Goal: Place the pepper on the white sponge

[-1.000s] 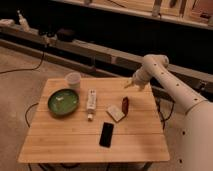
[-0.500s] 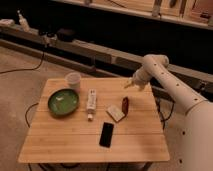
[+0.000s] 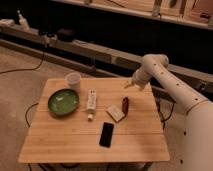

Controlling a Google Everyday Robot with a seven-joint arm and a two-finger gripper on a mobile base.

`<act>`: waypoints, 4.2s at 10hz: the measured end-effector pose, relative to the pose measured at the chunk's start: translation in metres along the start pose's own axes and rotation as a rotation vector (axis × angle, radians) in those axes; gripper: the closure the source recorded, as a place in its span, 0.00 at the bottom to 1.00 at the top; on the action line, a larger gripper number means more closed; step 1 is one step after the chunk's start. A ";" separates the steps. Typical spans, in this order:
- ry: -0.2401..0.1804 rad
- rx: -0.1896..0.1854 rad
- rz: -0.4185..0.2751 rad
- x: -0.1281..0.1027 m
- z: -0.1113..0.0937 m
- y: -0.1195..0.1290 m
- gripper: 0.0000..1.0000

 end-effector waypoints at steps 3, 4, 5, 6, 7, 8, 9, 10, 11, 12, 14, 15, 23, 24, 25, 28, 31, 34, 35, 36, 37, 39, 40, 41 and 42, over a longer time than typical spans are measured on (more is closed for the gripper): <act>0.044 -0.085 -0.070 -0.018 0.004 -0.015 0.38; 0.046 -0.099 -0.066 -0.027 0.008 -0.018 0.38; 0.025 -0.105 -0.055 -0.039 0.016 -0.023 0.38; -0.011 -0.104 -0.043 -0.052 0.024 -0.028 0.38; -0.050 -0.107 -0.034 -0.063 0.031 -0.034 0.38; -0.077 -0.116 -0.028 -0.069 0.037 -0.038 0.38; -0.096 -0.131 -0.018 -0.073 0.044 -0.040 0.38; -0.112 -0.157 -0.001 -0.075 0.050 -0.036 0.38; -0.120 -0.180 0.021 -0.074 0.055 -0.033 0.38; -0.127 -0.200 0.054 -0.072 0.060 -0.028 0.38; -0.147 -0.207 0.099 -0.074 0.070 -0.025 0.38; -0.161 -0.206 0.120 -0.075 0.075 -0.025 0.39; -0.129 -0.123 0.098 -0.057 0.067 -0.046 0.82; -0.099 -0.092 0.042 -0.055 0.053 -0.060 0.82; -0.081 -0.061 -0.028 -0.058 0.041 -0.074 0.82; -0.099 0.015 -0.287 -0.091 0.028 -0.102 0.63; -0.178 0.039 -0.568 -0.126 0.027 -0.095 0.57; -0.231 0.008 -0.673 -0.129 0.026 -0.068 0.57; -0.239 -0.011 -0.675 -0.124 0.026 -0.063 0.57; -0.245 -0.022 -0.677 -0.120 0.028 -0.063 0.57; -0.249 -0.034 -0.680 -0.116 0.031 -0.067 0.57; -0.262 -0.056 -0.689 -0.114 0.038 -0.076 0.57; -0.268 -0.067 -0.695 -0.115 0.041 -0.078 0.57; -0.274 -0.076 -0.704 -0.116 0.045 -0.082 0.57; -0.280 -0.082 -0.709 -0.118 0.047 -0.084 0.57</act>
